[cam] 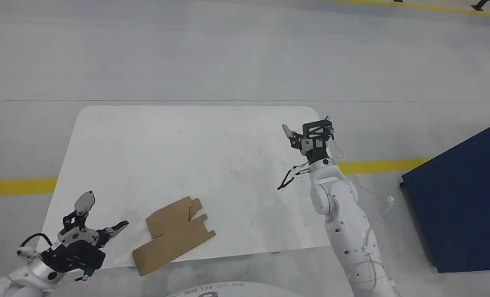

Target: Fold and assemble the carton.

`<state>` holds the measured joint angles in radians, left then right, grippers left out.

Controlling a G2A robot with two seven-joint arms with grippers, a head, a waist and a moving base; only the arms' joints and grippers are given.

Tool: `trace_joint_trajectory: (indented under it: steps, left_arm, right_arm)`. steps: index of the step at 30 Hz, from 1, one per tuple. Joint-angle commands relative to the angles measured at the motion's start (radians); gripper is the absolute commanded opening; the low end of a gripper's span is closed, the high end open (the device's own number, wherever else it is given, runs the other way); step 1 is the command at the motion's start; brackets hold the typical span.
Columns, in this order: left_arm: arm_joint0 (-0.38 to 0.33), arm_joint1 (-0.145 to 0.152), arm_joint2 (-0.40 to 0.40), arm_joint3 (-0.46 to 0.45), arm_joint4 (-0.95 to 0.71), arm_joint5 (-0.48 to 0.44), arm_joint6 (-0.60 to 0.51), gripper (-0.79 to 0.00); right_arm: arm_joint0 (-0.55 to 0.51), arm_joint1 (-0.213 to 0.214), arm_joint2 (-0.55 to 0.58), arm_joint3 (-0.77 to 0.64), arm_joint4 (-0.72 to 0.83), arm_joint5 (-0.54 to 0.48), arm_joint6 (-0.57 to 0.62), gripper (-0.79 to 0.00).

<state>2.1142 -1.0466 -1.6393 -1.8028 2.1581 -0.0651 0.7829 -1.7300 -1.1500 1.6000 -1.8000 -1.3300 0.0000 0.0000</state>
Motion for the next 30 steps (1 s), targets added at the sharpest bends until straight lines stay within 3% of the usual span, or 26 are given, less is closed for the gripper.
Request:
trace_joint_trajectory:
  steps: [1, 8, 13, 17, 20, 23, 30]
  left_arm:
    - [0.009, 0.003, 0.002, -0.018, 0.118, 0.069, 0.003, 0.000]
    - [0.221, 0.016, -0.047, -0.068, 0.415, 0.374, 0.168, 0.000]
    - [0.236, 0.016, -0.040, -0.044, 0.531, 0.454, 0.201, 0.000]
    - [0.236, 0.011, 0.008, -0.055, 0.606, 0.441, 0.147, 0.000]
    - [0.236, 0.012, 0.051, -0.069, 0.759, 0.379, 0.094, 0.000]
    - [0.236, 0.017, 0.090, -0.077, 0.890, 0.341, 0.113, 0.000]
    - [0.236, 0.041, 0.095, -0.067, 0.914, 0.327, 0.101, 0.000]
  right_arm:
    - [0.000, 0.000, 0.000, 0.000, 0.000, 0.000, 0.000, 0.000]
    - [0.000, 0.000, 0.000, 0.000, 0.000, 0.000, 0.000, 0.000]
    - [0.000, 0.000, 0.000, 0.000, 0.000, 0.000, 0.000, 0.000]
    - [0.000, 0.000, 0.000, 0.000, 0.000, 0.000, 0.000, 0.000]
    - [0.000, 0.000, 0.000, 0.000, 0.000, 0.000, 0.000, 0.000]
    - [0.000, 0.000, 0.000, 0.000, 0.000, 0.000, 0.000, 0.000]
    - [0.000, 0.000, 0.000, 0.000, 0.000, 0.000, 0.000, 0.000]
